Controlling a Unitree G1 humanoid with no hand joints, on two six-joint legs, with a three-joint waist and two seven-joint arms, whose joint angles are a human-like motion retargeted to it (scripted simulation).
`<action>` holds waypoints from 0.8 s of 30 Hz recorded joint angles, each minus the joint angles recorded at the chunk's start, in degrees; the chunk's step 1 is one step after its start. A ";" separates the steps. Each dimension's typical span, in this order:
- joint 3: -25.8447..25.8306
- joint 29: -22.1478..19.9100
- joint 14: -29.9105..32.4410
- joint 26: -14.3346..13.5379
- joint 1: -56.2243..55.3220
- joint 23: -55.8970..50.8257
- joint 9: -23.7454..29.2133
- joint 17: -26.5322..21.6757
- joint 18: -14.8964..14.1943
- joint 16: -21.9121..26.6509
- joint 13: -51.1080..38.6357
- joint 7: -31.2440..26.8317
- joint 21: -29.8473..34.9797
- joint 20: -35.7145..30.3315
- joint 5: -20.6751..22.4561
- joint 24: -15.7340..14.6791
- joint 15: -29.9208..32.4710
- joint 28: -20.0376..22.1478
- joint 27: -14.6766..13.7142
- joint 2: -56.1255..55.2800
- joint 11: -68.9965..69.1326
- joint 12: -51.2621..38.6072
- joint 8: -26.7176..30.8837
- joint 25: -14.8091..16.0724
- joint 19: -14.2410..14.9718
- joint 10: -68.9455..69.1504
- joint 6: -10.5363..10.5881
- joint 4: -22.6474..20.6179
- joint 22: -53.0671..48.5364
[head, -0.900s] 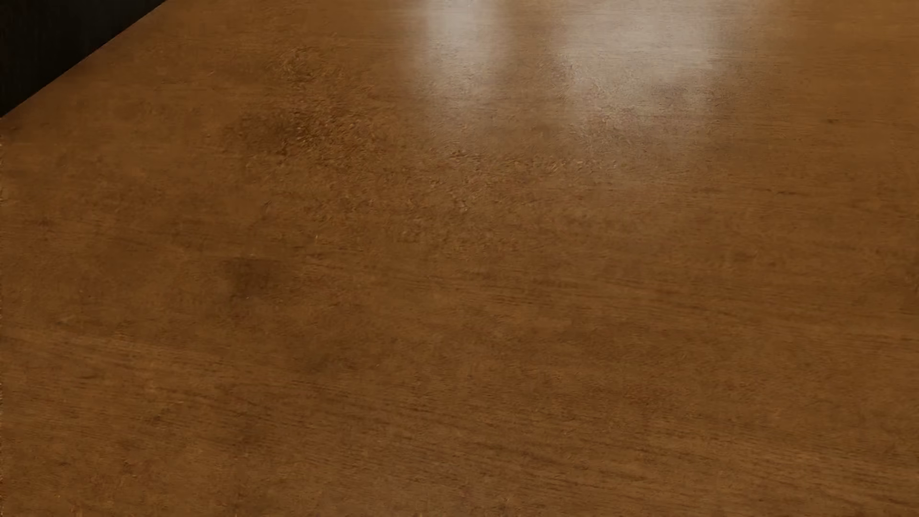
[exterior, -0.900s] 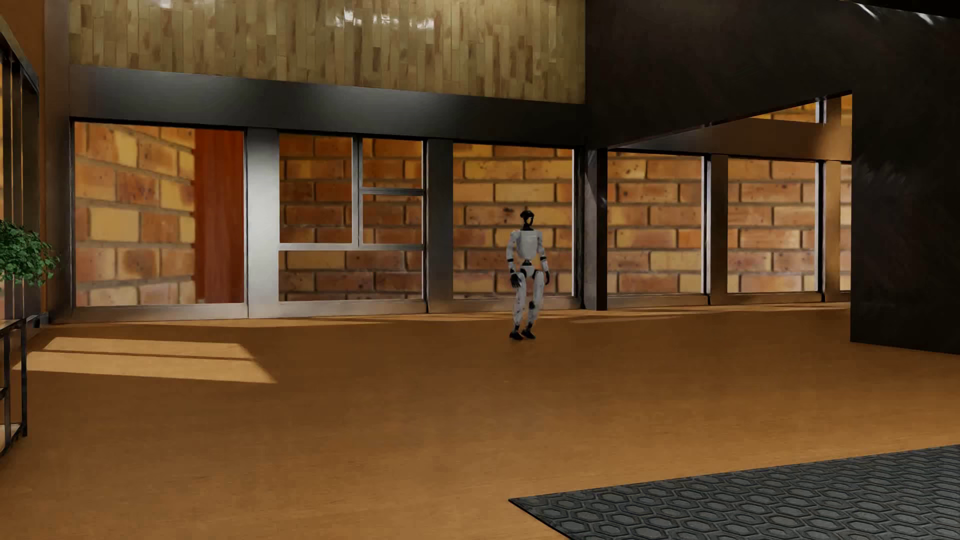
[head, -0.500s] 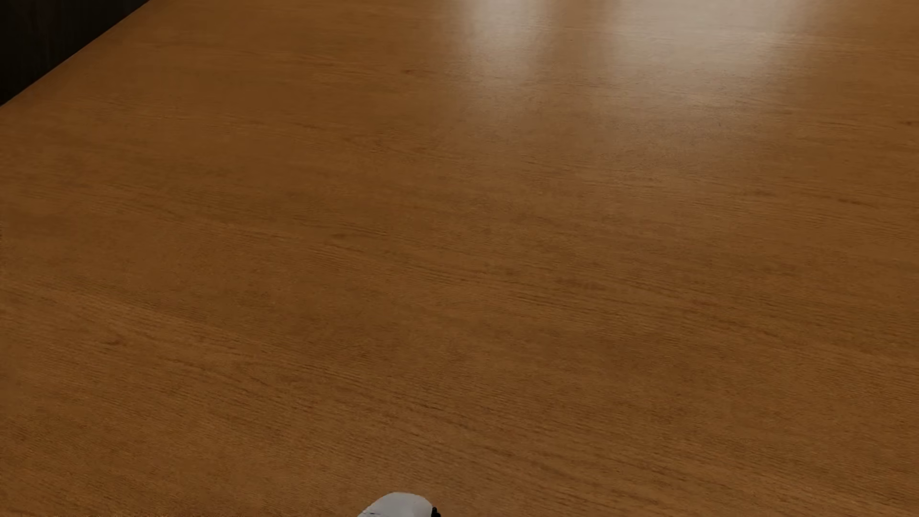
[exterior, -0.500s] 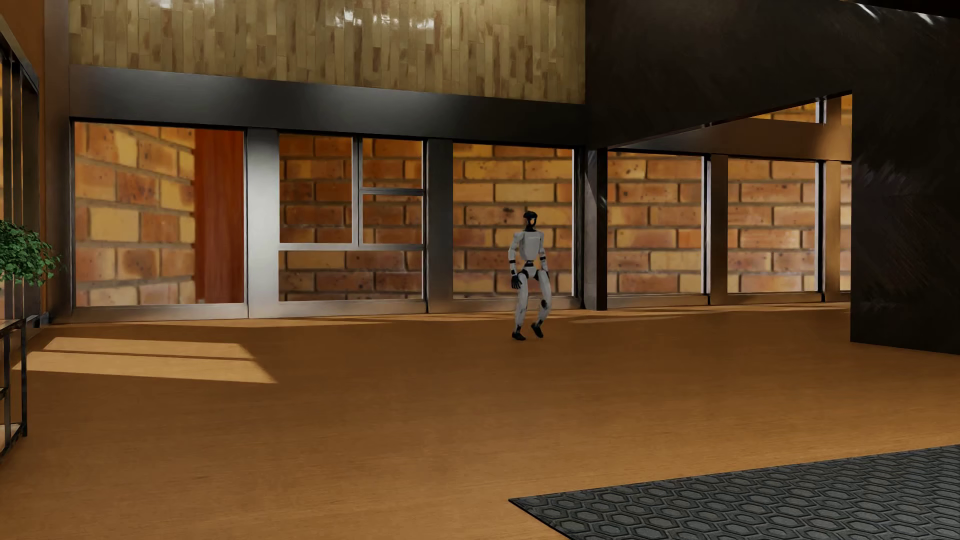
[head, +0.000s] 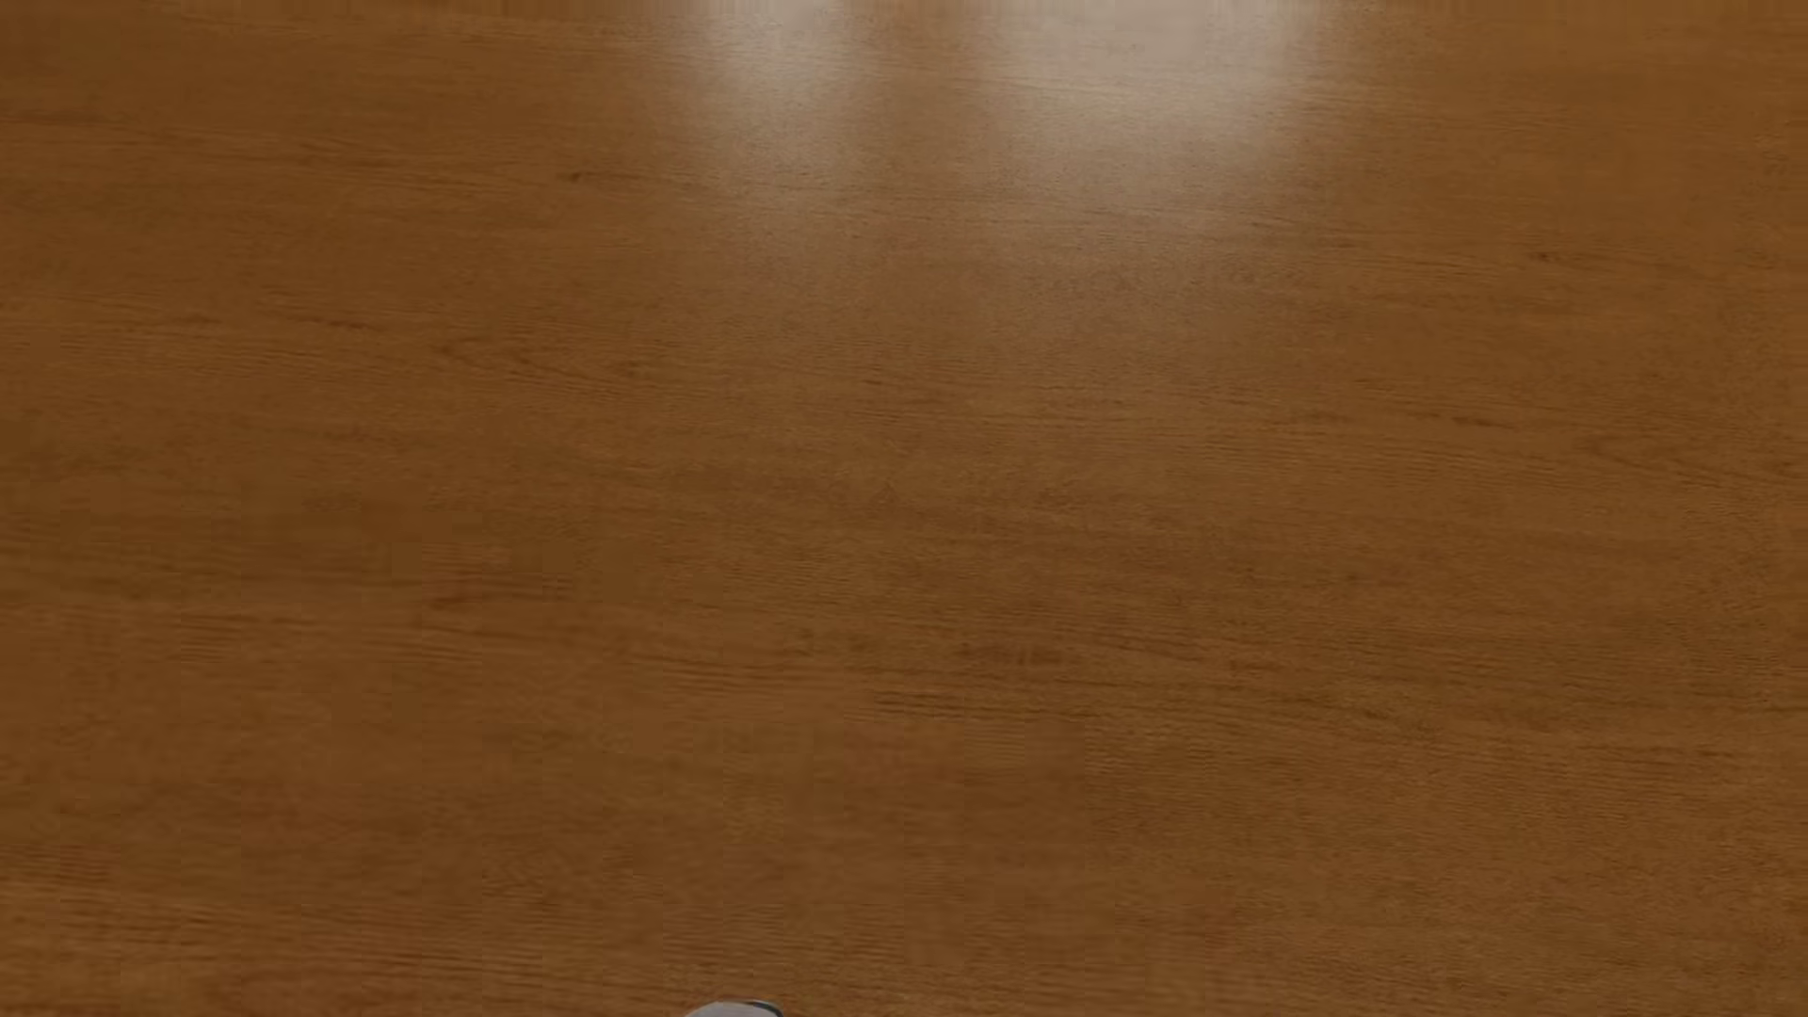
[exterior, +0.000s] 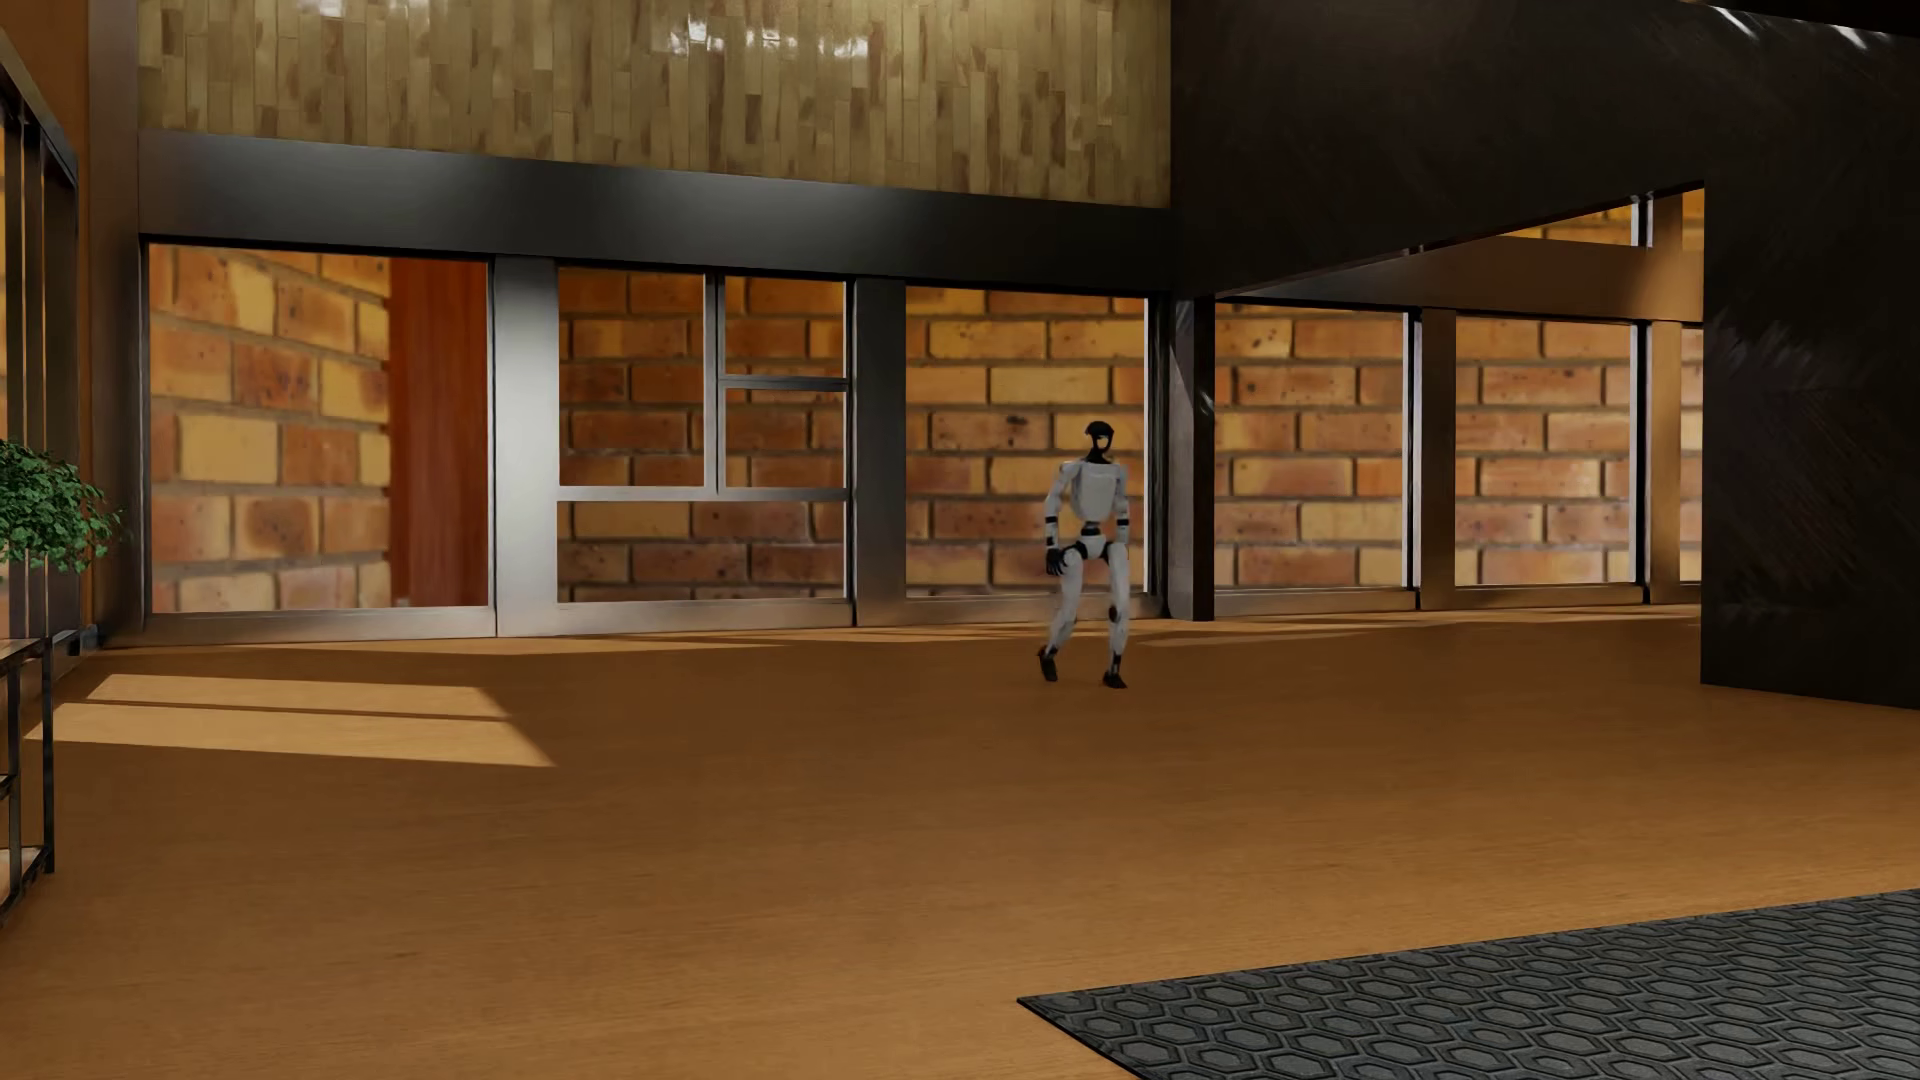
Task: Walk forward
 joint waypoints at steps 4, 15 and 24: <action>-3.73 0.00 -6.98 0.00 11.31 3.78 1.08 0.29 0.00 3.58 2.48 0.00 7.99 8.51 3.01 0.00 -3.25 0.00 0.00 -21.34 36.14 -7.93 0.00 0.00 0.00 -2.86 -1.14 -3.23 -9.32; -16.85 0.00 -16.20 0.00 37.67 8.41 0.39 0.87 0.00 3.37 1.19 0.00 4.78 17.08 1.09 0.00 -10.49 0.00 0.00 -30.54 -17.76 -15.12 0.00 0.00 0.00 -6.45 3.83 -2.30 -20.47; -2.29 0.00 -1.52 0.00 13.51 -3.08 -1.17 -5.24 0.00 -0.80 -11.18 0.00 -2.55 5.07 9.26 0.00 -12.81 0.00 0.00 -12.56 -15.01 2.00 0.00 0.00 0.00 37.03 10.27 4.97 3.17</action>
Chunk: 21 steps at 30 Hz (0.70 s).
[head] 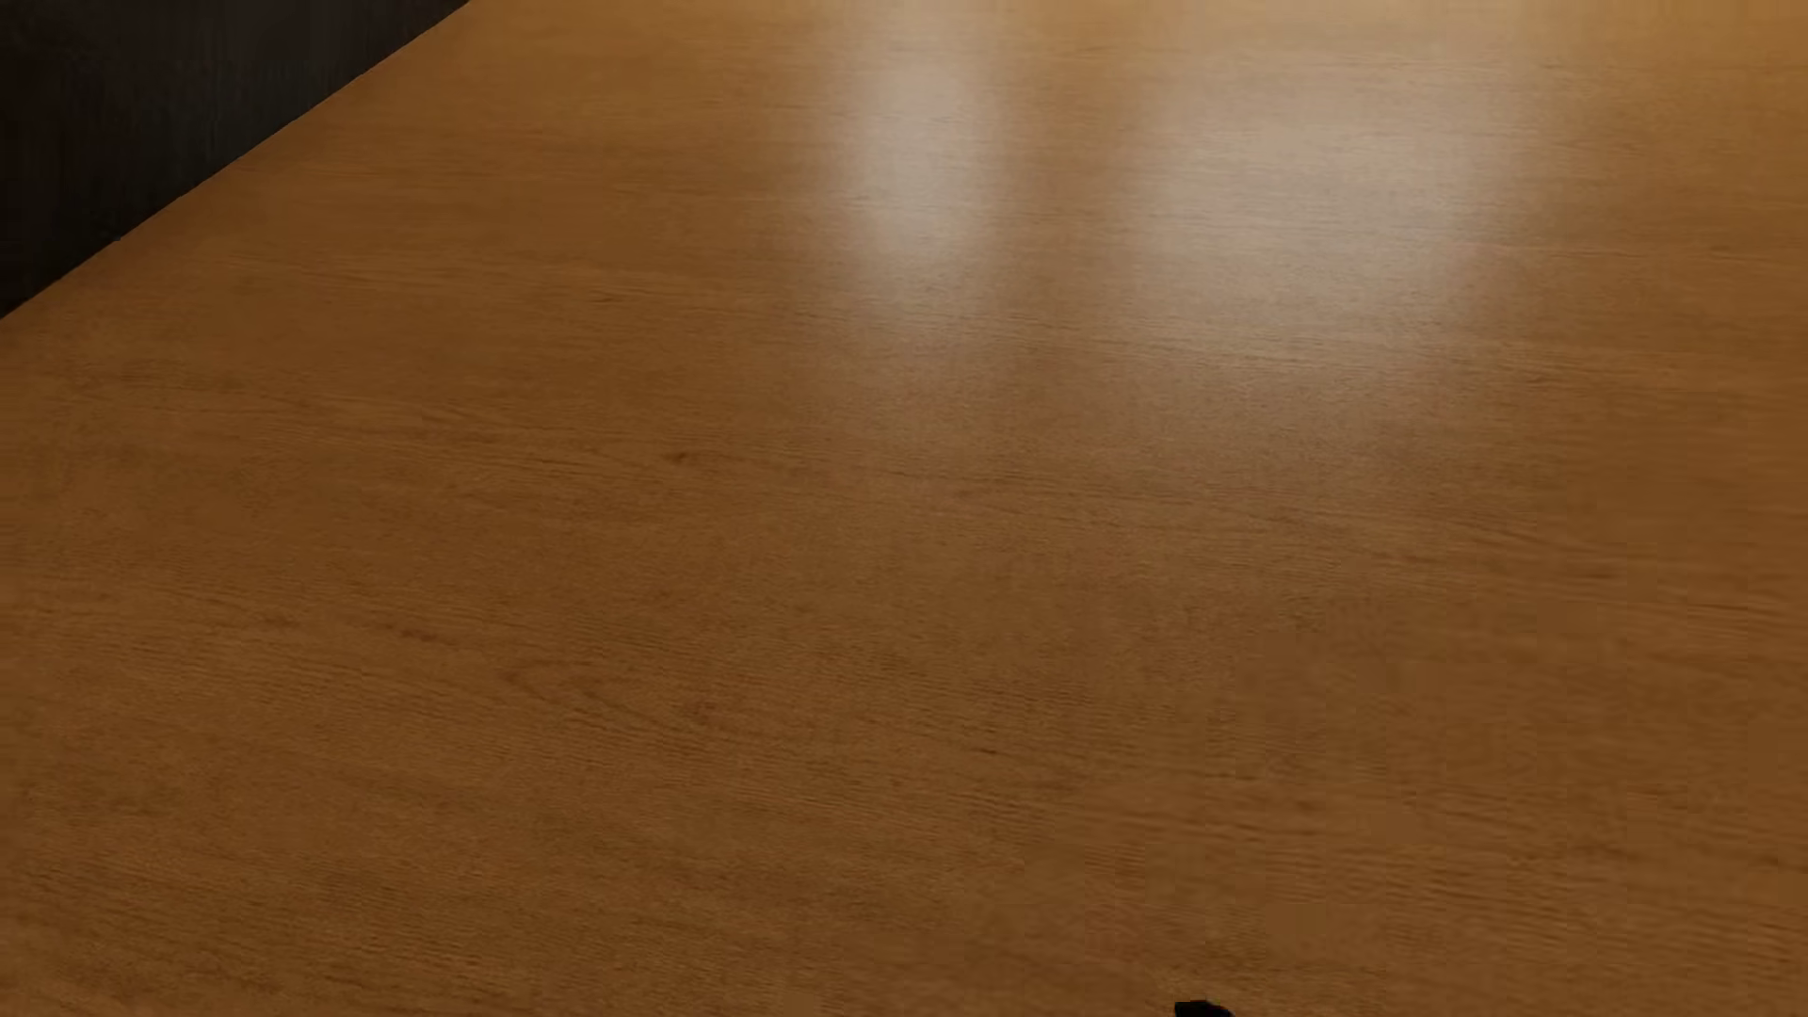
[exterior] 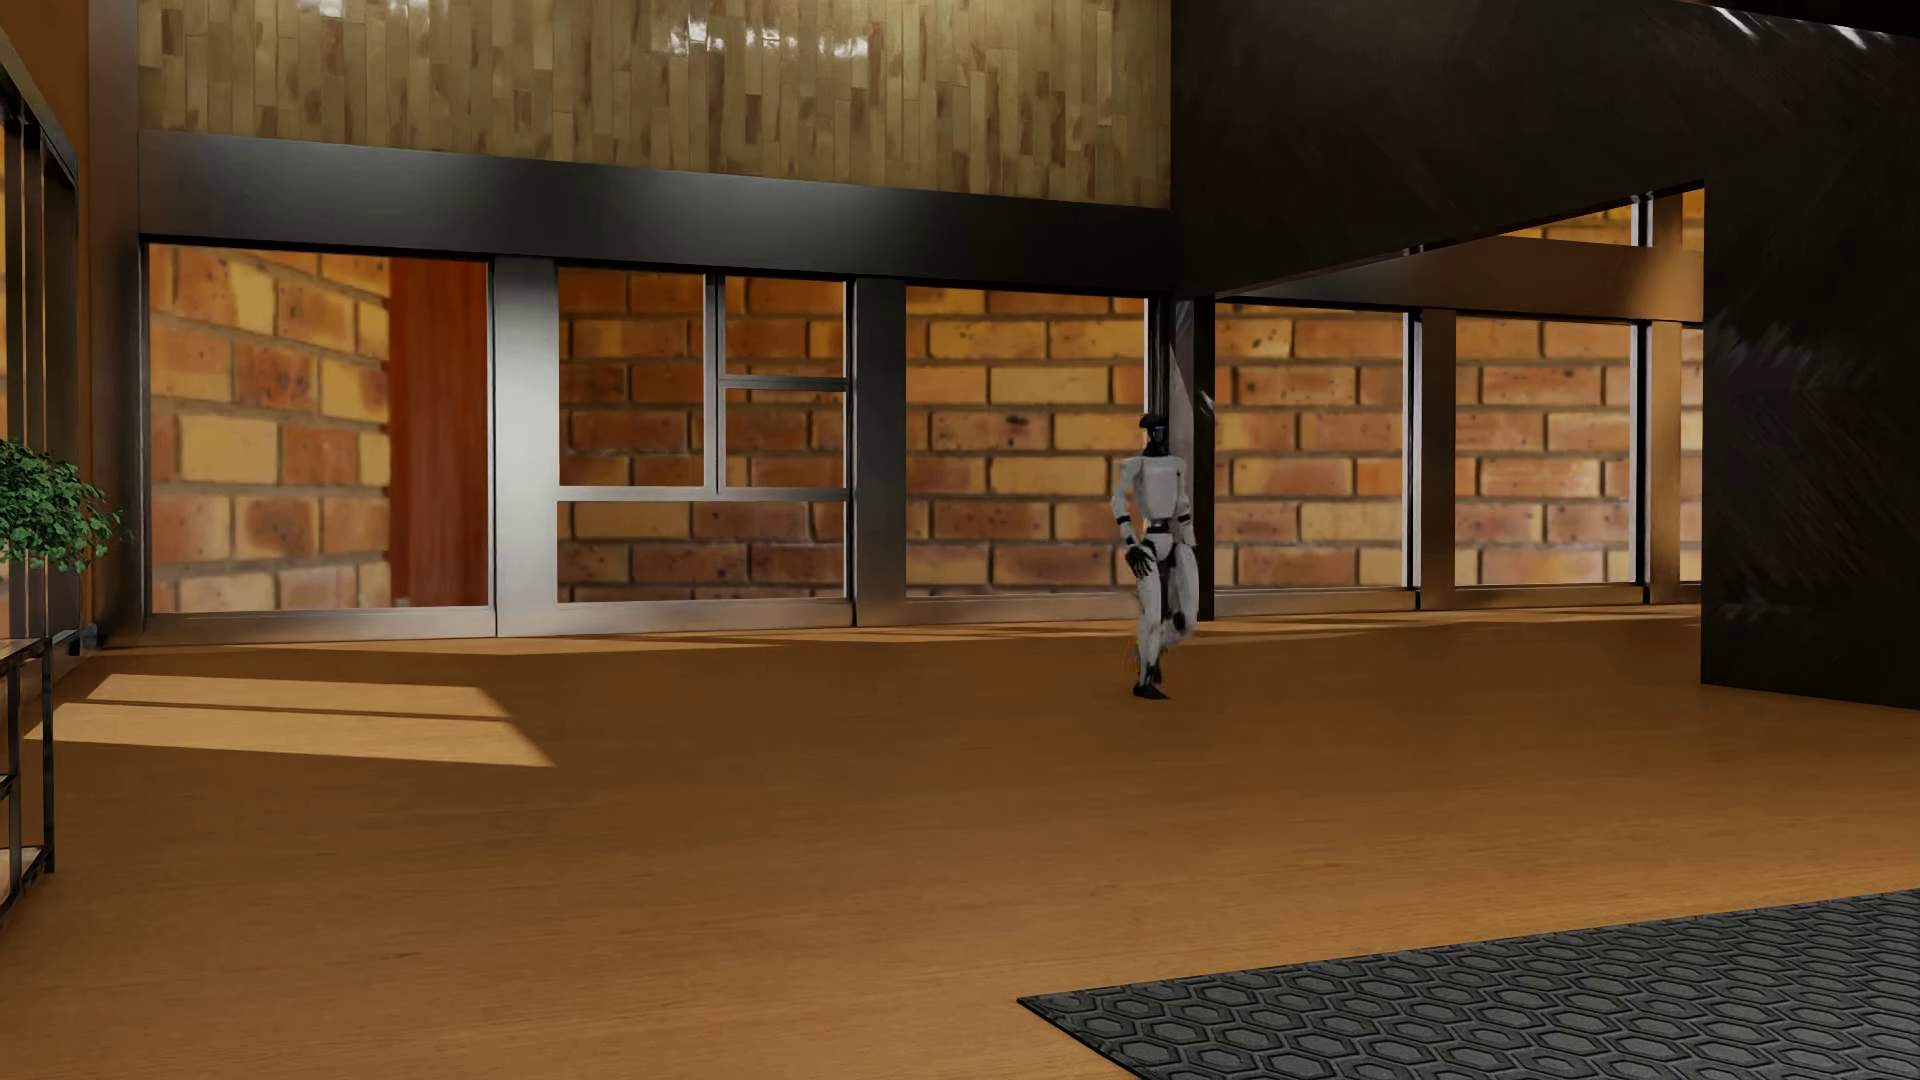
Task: Walk forward
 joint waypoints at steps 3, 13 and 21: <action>4.23 0.00 -6.14 0.00 -10.48 -7.02 -0.06 -0.50 0.00 -0.14 -2.71 0.00 -9.52 -1.85 -1.23 0.00 -5.80 0.00 0.00 7.33 -1.26 5.80 0.00 0.00 0.00 -7.42 -0.93 -1.32 2.08; 7.46 0.00 7.61 0.00 -10.27 -7.39 -1.30 4.68 0.00 -1.89 3.36 0.00 -2.16 -0.57 -7.19 0.00 -3.00 0.00 0.00 20.43 4.57 4.54 0.00 0.00 0.00 -41.51 -4.50 -0.94 -0.94; -4.97 0.00 -4.57 0.00 9.61 18.02 0.07 3.49 0.00 6.17 19.16 0.00 6.41 14.76 -9.79 0.00 10.68 0.00 0.00 -10.54 51.42 -7.31 0.00 0.00 0.00 -41.58 -10.23 -8.56 -11.81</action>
